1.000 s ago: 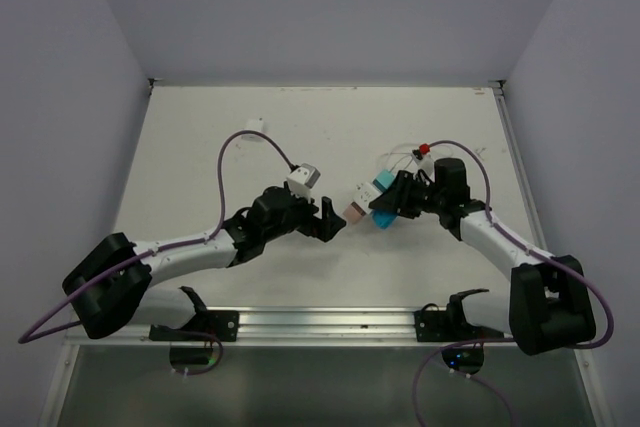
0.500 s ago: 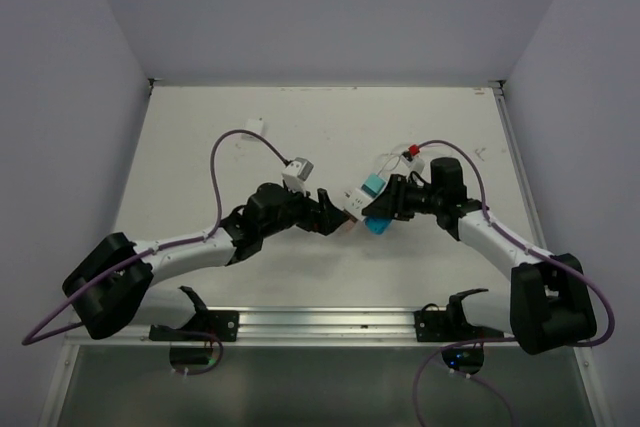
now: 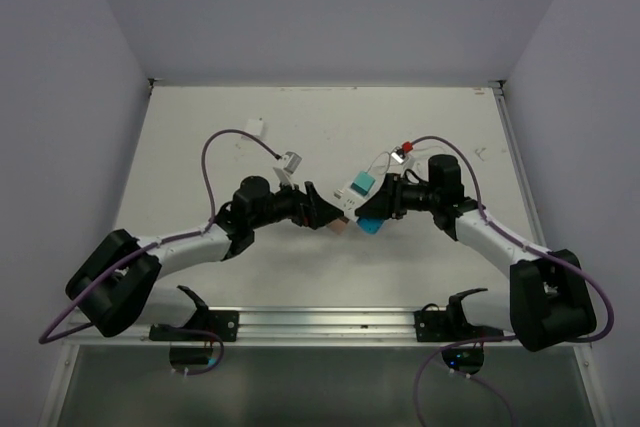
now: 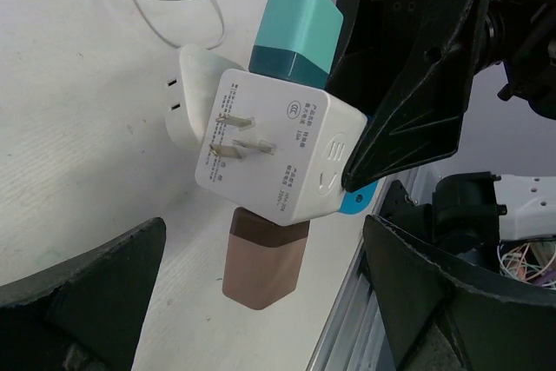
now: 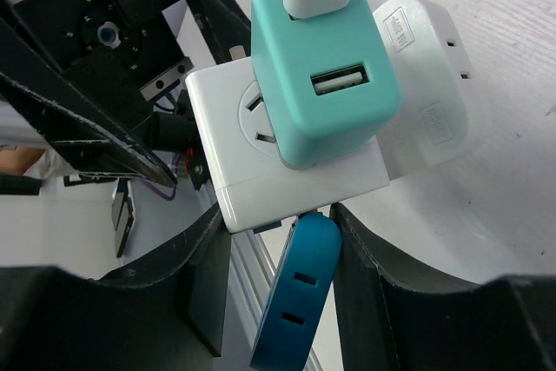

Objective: Pull the plug off the socket

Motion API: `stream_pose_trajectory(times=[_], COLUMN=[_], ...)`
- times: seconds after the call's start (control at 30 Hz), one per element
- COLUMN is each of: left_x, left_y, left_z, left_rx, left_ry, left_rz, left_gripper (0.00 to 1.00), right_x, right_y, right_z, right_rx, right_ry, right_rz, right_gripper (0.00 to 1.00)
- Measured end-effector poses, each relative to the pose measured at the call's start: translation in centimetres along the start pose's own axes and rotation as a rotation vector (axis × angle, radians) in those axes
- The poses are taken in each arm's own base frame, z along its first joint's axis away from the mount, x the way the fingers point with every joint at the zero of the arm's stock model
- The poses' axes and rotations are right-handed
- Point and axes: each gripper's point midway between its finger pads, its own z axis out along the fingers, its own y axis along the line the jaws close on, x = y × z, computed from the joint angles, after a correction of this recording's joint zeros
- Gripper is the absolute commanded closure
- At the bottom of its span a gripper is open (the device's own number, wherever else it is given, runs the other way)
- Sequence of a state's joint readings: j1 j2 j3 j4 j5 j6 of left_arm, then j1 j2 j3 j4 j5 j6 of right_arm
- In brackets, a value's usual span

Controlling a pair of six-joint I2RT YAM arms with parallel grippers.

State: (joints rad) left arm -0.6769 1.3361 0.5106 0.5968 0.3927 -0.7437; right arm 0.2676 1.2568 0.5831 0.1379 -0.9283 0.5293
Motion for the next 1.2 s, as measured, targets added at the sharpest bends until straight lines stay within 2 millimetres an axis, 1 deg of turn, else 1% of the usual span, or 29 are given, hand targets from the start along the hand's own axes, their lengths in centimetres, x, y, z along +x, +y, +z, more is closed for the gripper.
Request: stream_pose_trajectory(times=[0.23, 0.47, 0.57, 0.7, 0.93, 1.07, 1.1, 1.17, 1.2], left_x=[0.0, -0.1, 0.0, -0.2, -0.6, -0.4, -0.3, -0.2, -0.2], left_y=[-0.3, -1.4, -1.8, -2.3, -2.7, -2.9, -3.0, -3.1, -3.1], left_z=[0.0, 0.2, 0.2, 0.1, -0.1, -0.1, -0.2, -0.3, -0.3], left_rx=[0.043, 0.106, 0.136, 0.179, 0.244, 0.266, 0.273, 0.278, 0.278], left_ry=[0.016, 0.041, 0.051, 0.055, 0.058, 0.072, 0.077, 0.081, 0.080], left_rz=[0.001, 0.011, 0.010, -0.011, -0.059, -0.079, -0.083, -0.088, -0.089], left_gripper=[0.00, 0.00, 0.01, 0.04, 0.14, 0.15, 0.19, 0.22, 0.27], right_x=[0.3, 0.9, 0.7, 0.5, 0.4, 0.5, 0.5, 0.5, 0.5], right_y=[1.5, 2.7, 3.2, 3.7, 4.1, 4.2, 4.3, 4.4, 4.4], right_z=[0.1, 0.3, 0.3, 0.2, 0.3, 0.5, 0.6, 0.7, 0.7], right_rx=[-0.071, -0.126, -0.144, -0.164, -0.182, -0.188, -0.189, -0.194, -0.195], right_ry=[0.024, 0.055, 0.059, 0.062, 0.063, 0.069, 0.072, 0.077, 0.078], right_rz=[-0.027, -0.050, -0.063, -0.078, -0.101, -0.106, -0.108, -0.114, -0.118], right_gripper=[1.00, 1.00, 1.00, 1.00, 1.00, 1.00, 1.00, 1.00, 1.00])
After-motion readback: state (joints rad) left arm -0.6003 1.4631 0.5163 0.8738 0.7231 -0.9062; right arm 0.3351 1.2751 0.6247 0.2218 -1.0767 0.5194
